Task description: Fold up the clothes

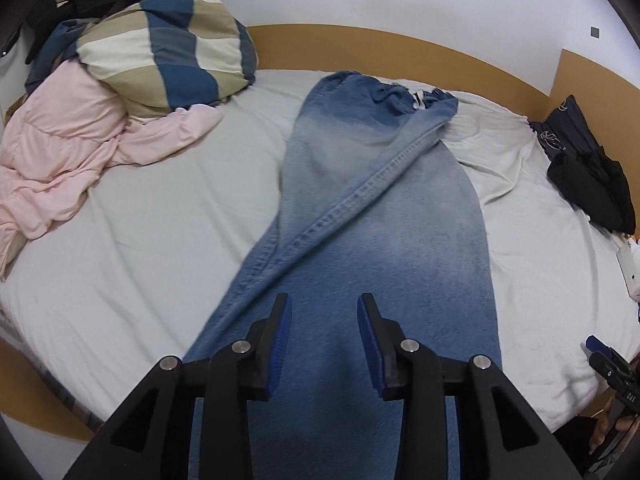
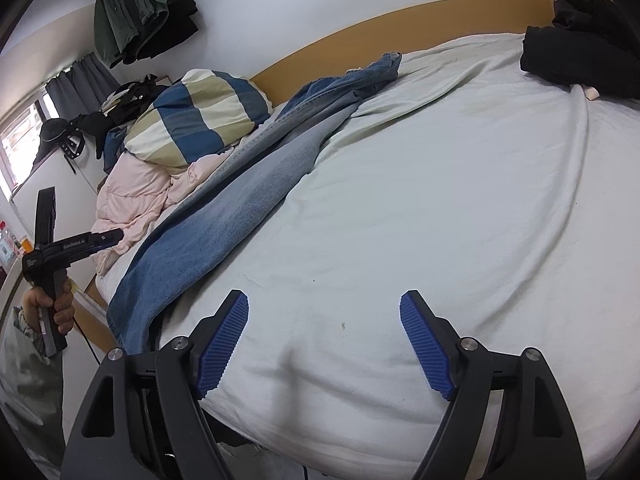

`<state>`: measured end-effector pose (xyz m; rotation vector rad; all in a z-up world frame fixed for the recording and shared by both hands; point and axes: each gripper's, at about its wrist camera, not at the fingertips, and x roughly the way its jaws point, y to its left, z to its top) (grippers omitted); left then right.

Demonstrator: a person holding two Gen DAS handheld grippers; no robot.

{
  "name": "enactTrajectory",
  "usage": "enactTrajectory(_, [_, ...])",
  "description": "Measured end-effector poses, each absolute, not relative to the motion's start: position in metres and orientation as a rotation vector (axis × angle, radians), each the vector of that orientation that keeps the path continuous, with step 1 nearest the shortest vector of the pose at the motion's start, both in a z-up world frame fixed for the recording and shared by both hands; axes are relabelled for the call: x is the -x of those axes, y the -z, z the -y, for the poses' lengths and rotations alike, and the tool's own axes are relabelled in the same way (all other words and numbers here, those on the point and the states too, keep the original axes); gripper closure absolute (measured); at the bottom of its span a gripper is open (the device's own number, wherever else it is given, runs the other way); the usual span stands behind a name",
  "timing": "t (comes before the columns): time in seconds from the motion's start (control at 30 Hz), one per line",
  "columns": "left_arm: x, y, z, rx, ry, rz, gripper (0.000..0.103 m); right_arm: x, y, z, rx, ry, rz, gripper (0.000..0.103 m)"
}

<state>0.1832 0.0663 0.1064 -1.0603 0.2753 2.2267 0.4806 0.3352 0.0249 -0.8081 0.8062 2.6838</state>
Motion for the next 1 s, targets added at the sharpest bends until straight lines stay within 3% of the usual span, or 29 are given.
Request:
enactTrajectory(0.33, [-0.152, -0.037, -0.098, 1.233, -2.179, -0.185, 0.069, -0.494, -0.023, -0.347, 0.792, -2.638, -0.824, 0.022])
enactTrajectory(0.57, [-0.173, -0.034, -0.082, 1.067, -2.203, -0.276, 0.07, -0.492, -0.022, -0.348, 0.795, -2.624, -0.852, 0.019])
enactTrajectory(1.0, [-0.169, -0.036, -0.045, 1.086, -2.171, -0.142, 0.081, -0.462, -0.02, -0.333, 0.855, -2.66, -0.821, 0.018])
